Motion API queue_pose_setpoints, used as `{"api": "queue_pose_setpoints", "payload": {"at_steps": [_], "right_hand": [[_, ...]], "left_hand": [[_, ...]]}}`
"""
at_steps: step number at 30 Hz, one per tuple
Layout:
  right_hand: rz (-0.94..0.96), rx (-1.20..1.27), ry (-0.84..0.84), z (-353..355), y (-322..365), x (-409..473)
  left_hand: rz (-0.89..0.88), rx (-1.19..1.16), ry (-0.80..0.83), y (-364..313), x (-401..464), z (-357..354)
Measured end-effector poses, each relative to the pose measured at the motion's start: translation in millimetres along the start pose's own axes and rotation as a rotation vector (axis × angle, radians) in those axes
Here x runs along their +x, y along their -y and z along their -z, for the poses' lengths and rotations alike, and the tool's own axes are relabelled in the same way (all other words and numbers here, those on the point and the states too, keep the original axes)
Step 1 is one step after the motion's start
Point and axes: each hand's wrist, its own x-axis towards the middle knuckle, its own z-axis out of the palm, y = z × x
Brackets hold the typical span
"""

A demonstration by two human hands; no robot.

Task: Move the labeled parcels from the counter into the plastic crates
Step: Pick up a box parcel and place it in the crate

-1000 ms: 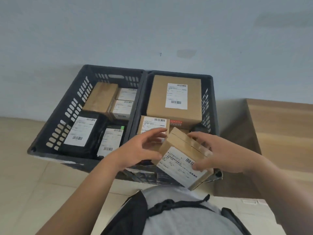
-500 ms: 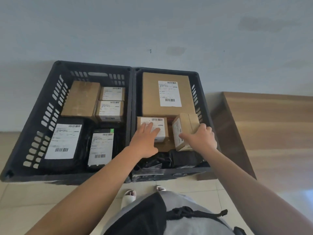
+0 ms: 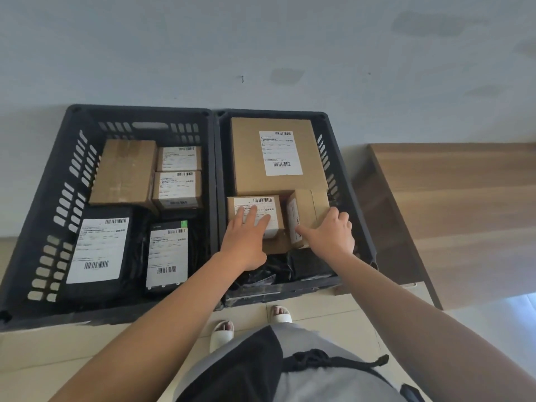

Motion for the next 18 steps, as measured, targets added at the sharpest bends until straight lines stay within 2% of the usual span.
{"api": "queue_pose_setpoints", "payload": {"at_steps": [10, 18], "right_hand": [[0.031, -0.087, 0.042, -16, 10, 8], [0.018, -0.031, 0.091, -14, 6, 11]], "left_hand": [[0.013, 0.038, 0.02, -2, -3, 1], [0.027, 0.036, 0.032, -4, -1, 2]]}}
